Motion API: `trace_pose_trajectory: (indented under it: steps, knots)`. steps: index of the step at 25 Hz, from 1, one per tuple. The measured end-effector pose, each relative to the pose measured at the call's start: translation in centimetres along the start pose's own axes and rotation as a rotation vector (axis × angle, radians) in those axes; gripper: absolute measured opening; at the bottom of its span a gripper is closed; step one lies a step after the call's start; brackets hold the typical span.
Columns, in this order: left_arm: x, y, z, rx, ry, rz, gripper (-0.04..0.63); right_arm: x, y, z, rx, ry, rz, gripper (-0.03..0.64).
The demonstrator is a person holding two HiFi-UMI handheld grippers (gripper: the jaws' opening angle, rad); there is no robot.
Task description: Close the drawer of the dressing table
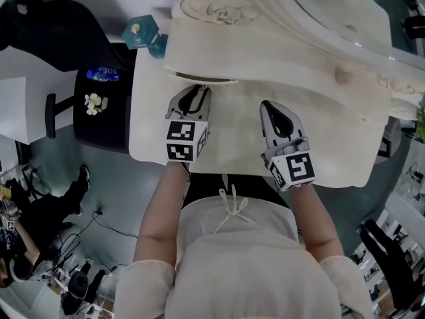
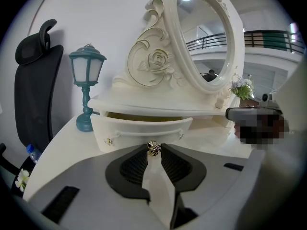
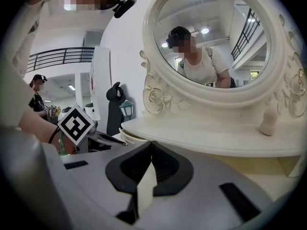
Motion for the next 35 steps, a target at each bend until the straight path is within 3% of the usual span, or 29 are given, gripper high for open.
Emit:
trace_pose_trajectory:
  steps: [25,32,33,35]
  knots:
    - [2.1,2.2,0.5,-0.015,-0.005,-0.008,0.103,0.0,0.3,-1.0,-0.072,0.03,0.03,0.006]
    - [2.0,2.2,0.5,-0.056,-0.028,-0.015,0.103,0.4,-0.3,-0.5,-0.088,0.023,0.031,0.006]
    - [1.9,2.1,0.5,-0.067,-0.031,-0.014,0.107,0.4,-0.4,-0.3,-0.09,0.02,0.031,0.006]
    - [1.7,1.6,0.2,-0.087,-0.04,-0.004,0.201,0.6,-0.7,0.0,-0.095,0.016,0.031,0.006]
Point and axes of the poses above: the fingertips, and each gripper's own axes: y forward along the fingers, z to its left, x out of its top, the point moved 7 cm from there along -y, backward along the fingers, and after that the axes turned 13 degrees about -y, right-handed, at the moved point
